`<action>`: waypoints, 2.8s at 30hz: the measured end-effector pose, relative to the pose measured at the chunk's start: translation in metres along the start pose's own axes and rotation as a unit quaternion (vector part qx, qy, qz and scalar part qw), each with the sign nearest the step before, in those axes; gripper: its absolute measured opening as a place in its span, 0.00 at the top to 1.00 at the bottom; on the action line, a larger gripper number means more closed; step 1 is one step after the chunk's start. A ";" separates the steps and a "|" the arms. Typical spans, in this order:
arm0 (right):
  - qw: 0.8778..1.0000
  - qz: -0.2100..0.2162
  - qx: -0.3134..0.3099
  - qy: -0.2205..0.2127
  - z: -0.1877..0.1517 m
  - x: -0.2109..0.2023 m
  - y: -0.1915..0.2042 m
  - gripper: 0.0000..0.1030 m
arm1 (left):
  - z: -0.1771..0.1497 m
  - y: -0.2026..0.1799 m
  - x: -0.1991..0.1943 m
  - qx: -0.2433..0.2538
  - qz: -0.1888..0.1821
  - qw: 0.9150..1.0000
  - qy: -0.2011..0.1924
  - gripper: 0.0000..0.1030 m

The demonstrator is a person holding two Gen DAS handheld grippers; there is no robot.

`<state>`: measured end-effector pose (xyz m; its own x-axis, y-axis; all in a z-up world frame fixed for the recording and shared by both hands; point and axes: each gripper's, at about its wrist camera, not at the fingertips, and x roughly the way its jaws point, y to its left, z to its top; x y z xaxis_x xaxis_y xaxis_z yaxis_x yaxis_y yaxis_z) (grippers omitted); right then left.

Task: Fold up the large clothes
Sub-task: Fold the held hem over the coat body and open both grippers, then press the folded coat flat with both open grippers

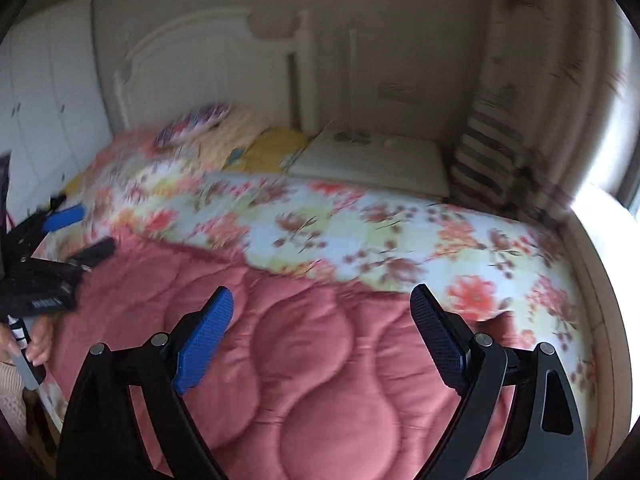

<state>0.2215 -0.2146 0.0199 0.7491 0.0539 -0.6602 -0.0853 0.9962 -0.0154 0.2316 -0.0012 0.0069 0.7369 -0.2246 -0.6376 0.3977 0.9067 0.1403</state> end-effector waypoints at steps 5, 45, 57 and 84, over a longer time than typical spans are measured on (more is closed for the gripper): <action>0.999 -0.004 -0.029 0.039 -0.010 0.034 0.014 0.17 | 0.002 -0.010 0.034 0.010 -0.017 0.999 0.032 0.02; 0.992 0.015 0.083 0.097 -0.033 0.091 -0.038 0.07 | -0.023 0.010 0.125 -0.058 -0.048 0.991 0.113 0.02; 0.995 0.050 -0.050 0.070 -0.081 0.059 0.049 0.04 | -0.025 0.010 0.125 -0.063 -0.042 0.991 0.111 0.02; 0.991 -0.026 0.115 0.058 -0.109 0.015 -0.082 0.05 | -0.024 0.007 0.124 -0.059 -0.037 0.992 0.109 0.02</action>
<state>0.1686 -0.3026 -0.0704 0.6662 0.0075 -0.7457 0.1137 0.9872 0.1115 0.3126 -0.0137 -0.0890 0.5675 -0.2214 -0.7931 0.3703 0.9289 0.0057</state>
